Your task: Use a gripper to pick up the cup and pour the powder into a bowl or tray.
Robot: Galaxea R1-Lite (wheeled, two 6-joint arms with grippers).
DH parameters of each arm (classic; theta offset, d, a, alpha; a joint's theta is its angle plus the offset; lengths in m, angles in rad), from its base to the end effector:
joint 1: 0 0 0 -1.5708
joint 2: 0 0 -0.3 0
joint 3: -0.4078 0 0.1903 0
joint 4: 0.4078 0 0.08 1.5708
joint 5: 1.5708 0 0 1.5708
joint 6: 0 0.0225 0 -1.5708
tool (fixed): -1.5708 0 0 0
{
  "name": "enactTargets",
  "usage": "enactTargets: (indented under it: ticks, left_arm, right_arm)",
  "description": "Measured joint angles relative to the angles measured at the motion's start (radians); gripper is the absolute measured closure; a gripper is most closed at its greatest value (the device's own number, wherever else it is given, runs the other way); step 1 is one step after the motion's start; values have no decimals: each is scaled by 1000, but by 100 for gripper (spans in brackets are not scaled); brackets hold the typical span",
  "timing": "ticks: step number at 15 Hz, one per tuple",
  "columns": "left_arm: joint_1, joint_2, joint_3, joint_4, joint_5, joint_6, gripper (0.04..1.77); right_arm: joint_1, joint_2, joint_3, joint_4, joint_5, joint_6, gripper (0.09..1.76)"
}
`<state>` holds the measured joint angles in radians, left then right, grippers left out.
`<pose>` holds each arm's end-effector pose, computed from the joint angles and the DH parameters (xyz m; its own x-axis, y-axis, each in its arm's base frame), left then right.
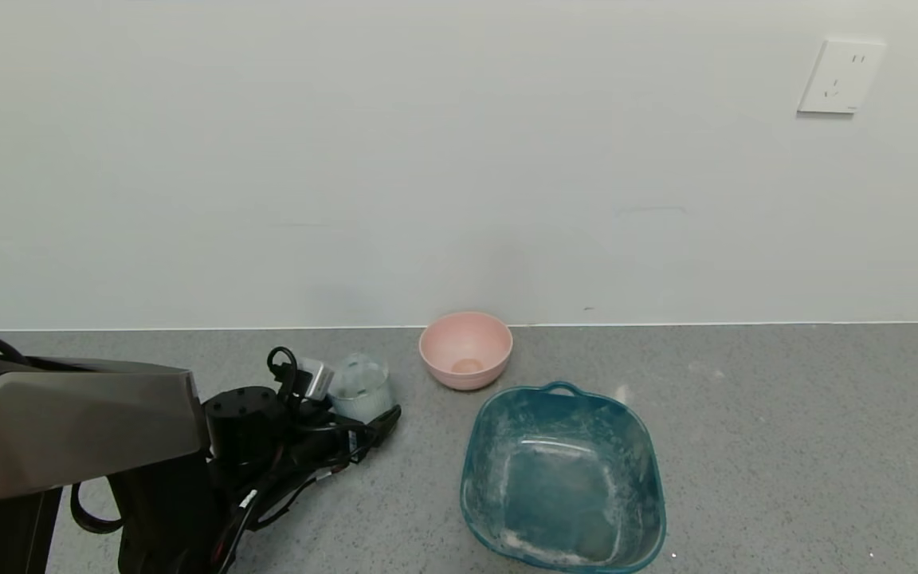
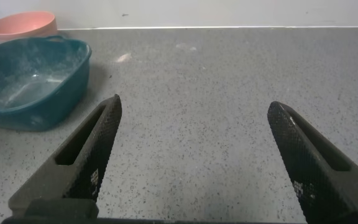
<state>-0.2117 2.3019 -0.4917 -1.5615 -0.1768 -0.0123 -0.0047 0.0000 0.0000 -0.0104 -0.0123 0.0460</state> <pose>0.3230 -0.0735 0.0106 0.8959 -0.3724 -0.2423 0.3705 0.9272 -0.0552 -0.0228 -0.0002 0.0765 0.9998 -0.0170 0.0104 0.0165 0.9988 0.0461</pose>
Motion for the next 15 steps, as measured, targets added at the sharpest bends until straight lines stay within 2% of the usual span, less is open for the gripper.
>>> enactTargets:
  ticks: [15]
  left_arm:
    - [-12,53,-67,0,22,0,9]
  right_arm:
    - [0,0,0,0,0,0,14]
